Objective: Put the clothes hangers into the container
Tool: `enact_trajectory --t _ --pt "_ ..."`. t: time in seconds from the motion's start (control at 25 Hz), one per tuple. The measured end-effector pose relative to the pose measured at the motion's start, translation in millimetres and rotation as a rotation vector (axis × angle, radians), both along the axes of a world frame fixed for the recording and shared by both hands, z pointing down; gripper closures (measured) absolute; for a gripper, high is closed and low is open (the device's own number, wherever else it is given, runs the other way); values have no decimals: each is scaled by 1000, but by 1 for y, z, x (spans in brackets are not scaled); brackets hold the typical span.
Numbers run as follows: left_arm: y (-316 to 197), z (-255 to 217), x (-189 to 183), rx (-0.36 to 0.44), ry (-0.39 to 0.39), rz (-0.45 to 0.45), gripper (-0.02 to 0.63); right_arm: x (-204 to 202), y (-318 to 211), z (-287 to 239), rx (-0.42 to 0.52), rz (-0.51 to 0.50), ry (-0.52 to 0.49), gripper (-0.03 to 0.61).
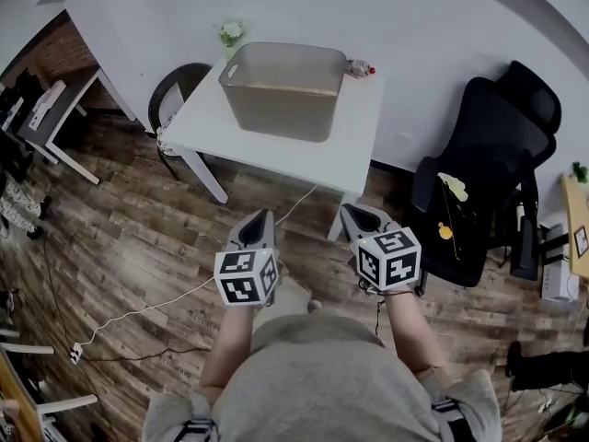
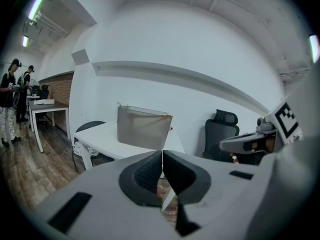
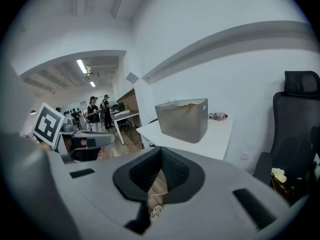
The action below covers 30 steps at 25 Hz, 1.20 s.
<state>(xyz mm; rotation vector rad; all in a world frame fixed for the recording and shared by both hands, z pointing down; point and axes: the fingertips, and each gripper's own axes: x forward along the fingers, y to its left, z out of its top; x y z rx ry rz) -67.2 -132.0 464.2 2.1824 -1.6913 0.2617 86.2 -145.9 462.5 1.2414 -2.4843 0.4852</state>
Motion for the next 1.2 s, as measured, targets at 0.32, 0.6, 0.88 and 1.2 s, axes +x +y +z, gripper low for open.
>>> enact_trajectory --t 0.32,0.6,0.88,1.2 --pt "-4 4 0 -4 13 -2 606 -2 -2 4 -2 3 -9 577" --pt "-9 3 1 -7 14 8 606 -7 -5 4 5 -14 -7 578" --pt "-17 2 1 -7 14 14 606 -10 -11 2 10 -16 -15 578" --pt "-27 2 2 -9 17 25 606 -9 -21 -1 24 0 -10 578"
